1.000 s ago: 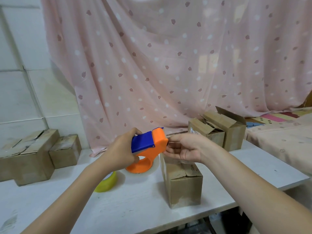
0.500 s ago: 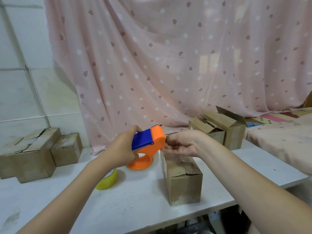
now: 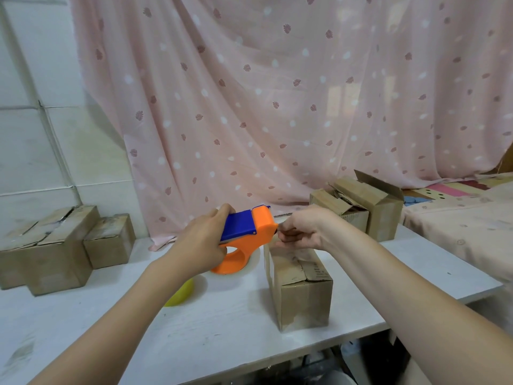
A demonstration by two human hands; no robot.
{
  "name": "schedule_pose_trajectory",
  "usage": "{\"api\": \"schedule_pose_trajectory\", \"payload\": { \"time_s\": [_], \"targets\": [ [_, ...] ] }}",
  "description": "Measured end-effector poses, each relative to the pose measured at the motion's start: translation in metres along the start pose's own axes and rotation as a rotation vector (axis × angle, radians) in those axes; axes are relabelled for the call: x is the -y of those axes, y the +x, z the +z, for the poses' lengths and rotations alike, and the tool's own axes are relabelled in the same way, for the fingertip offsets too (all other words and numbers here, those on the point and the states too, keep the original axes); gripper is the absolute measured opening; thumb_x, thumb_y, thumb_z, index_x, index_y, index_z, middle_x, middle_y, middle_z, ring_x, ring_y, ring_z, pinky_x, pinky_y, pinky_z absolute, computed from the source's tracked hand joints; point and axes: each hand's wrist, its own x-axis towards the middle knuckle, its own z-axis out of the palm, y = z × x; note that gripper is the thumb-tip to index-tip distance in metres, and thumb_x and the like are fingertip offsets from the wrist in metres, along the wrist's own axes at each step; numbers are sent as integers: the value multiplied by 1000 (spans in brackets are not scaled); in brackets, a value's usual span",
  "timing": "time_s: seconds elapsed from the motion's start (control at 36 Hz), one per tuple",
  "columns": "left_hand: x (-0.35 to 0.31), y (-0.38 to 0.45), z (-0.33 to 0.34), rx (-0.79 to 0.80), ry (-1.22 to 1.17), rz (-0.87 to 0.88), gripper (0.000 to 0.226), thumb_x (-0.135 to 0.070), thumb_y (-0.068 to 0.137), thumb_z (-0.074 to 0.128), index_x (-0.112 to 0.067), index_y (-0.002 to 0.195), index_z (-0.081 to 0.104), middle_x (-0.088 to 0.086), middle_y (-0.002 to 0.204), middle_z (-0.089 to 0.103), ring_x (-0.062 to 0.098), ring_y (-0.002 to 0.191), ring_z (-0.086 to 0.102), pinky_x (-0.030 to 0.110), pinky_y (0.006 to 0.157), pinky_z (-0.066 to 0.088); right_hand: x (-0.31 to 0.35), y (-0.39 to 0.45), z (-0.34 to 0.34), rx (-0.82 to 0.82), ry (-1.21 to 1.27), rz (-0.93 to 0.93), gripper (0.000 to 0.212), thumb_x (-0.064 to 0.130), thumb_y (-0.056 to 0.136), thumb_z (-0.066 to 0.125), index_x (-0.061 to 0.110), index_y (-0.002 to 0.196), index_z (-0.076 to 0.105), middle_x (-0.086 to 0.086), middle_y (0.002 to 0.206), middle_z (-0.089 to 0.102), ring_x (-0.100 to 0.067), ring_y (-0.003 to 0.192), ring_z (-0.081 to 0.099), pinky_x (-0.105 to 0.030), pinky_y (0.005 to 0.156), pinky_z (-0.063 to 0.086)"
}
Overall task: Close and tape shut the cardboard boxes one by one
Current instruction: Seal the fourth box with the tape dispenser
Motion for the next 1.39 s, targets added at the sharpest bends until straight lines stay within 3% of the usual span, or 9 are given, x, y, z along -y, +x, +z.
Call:
{"api": "schedule_pose_trajectory", "payload": {
  "time_s": [0.17,0.39,0.5,0.58,0.69,0.86,0.94,1.06,1.39],
  "targets": [
    [4,-1,-1,-14,-27,6,63,1,74,60,-27,127,39,-5,113,54,22,92,54,35,72,48,2,3,-11,28,32,8,12,-15,92,57,-6,84,59,-13,69,56,-21,60,55,-45,83,59],
    [15,-9,4,-5,61,6,57,1,74,52,-25,123,43,0,98,53,25,84,53,38,66,48,-7,4,-42,3,89,56,12,-12,95,54,-3,89,55,-13,79,51,-20,63,52,-42,59,60],
    [20,-15,5,-11,108,-3,57,1,75,52,-26,124,42,-1,96,51,23,84,51,37,68,48,-4,4,-66,-56,44,51,9,-11,95,56,-4,89,58,-13,77,53,-19,64,53,-43,66,60],
    [17,-17,6,-5,148,-7,54,0,78,53,-25,125,42,-1,97,50,21,84,50,31,62,37,-7,7,-79,-93,-11,66,6,-10,93,60,-4,89,60,-13,76,56,-19,66,56,-43,74,61],
    [10,-17,8,-6,136,-11,57,1,79,53,-27,127,41,-5,94,46,18,81,47,27,57,31,-14,13,-87,-138,-155,59,6,-2,91,68,1,93,63,-9,77,60,-18,68,59,-36,72,58],
    [12,-16,6,-12,129,19,59,2,77,53,-28,127,45,-6,96,50,18,82,48,28,60,34,-17,10,-90,-155,-250,49,31,5,88,75,3,113,57,-17,110,63,-29,92,67,-45,74,61],
    [13,-15,6,-14,118,22,61,2,75,53,-28,127,46,-4,97,54,20,81,51,31,65,40,-17,6,-89,-127,-220,17,14,1,93,67,-6,104,61,-21,94,73,-31,82,73,-44,75,62],
    [11,-13,8,-16,145,37,58,0,76,55,-29,125,46,-7,95,51,18,81,49,30,65,38,-18,5,-88,-133,-271,-16,11,0,94,65,-9,100,66,-15,76,71,-24,68,70,-36,70,62],
    [7,-8,17,-1,223,51,58,-4,77,58,-31,126,42,-9,94,49,19,80,50,31,65,37,-25,10,-91,-166,-349,-67,14,0,92,68,-12,99,67,-19,79,71,-25,69,70,-33,67,63]
  ]
}}
